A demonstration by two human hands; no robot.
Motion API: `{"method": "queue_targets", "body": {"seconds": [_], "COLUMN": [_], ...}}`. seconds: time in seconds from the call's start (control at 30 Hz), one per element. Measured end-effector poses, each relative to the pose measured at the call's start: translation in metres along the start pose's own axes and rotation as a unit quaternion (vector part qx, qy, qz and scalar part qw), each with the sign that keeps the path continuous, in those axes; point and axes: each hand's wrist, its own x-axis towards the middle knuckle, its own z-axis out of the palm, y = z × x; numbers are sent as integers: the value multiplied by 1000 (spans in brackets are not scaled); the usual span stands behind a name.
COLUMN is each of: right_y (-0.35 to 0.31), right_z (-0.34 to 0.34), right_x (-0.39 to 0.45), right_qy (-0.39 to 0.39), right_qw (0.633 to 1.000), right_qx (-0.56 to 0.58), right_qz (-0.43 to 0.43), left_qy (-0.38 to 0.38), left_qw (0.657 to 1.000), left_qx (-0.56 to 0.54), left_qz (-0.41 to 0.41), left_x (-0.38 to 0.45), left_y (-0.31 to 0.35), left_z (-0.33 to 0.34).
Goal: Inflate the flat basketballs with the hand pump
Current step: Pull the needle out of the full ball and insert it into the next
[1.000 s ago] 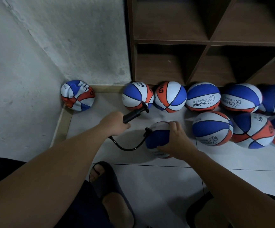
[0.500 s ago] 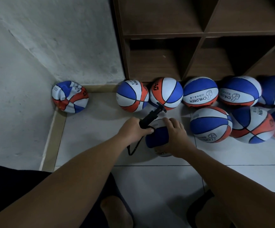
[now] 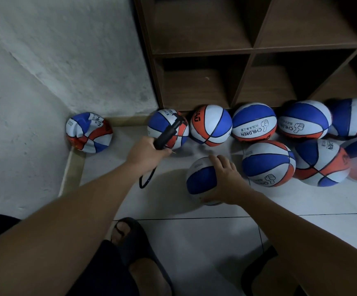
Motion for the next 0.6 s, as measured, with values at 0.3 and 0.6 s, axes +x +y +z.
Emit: {"method": "queue_targets", "body": {"seconds": [0.3, 0.6], "right_y": [-11, -19], "right_z": [-21, -30], "right_x": [13, 27], "right_qy": [56, 57], "right_qw": [993, 987], "right_qx": [-101, -150], "right_qz": [9, -8], "left_qy": [36, 94], "left_qw": [998, 995], "left_qx": [48, 25], "left_qz": [35, -23], "left_x": [-36, -67], "left_y": [50, 7], "left_z": [-122, -233]}}
